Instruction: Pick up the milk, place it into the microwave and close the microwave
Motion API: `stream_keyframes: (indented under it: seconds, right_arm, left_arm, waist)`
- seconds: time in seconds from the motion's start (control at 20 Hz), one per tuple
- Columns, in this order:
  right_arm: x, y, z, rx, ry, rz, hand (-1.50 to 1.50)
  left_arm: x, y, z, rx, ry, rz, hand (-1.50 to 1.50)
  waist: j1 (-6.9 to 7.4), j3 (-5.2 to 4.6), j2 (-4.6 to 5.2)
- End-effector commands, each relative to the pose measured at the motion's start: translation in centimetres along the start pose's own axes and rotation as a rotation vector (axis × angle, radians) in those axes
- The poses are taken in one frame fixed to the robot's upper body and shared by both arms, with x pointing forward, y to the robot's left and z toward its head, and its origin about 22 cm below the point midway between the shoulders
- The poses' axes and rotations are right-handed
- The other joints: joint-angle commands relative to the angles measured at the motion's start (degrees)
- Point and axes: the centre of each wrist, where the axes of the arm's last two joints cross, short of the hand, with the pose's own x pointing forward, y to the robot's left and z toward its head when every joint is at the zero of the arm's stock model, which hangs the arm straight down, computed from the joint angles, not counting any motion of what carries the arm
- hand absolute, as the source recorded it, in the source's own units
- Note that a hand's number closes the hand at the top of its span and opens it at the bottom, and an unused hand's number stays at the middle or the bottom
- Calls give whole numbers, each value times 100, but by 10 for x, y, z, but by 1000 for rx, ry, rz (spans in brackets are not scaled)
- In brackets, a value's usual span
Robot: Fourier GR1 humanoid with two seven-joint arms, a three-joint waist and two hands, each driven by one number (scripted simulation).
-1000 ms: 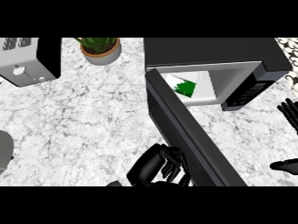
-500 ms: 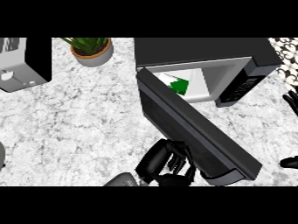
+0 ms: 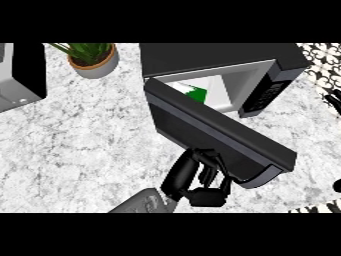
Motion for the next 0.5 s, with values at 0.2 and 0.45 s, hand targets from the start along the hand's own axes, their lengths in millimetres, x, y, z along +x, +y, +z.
stream_keyframes:
  seconds: [0.2, 0.45]
  right_arm:
    - [28, -7, -24, 108, -85, -7, -150]
    - [43, -15, -34, 102, -119, -5, -150]
  left_arm:
    - [21, 8, -30, 221, -41, 23, 150]
    - [27, 15, -47, 299, -2, 15, -150]
  waist:
    - [-225, 5, 41]
    - [-354, 24, 120]
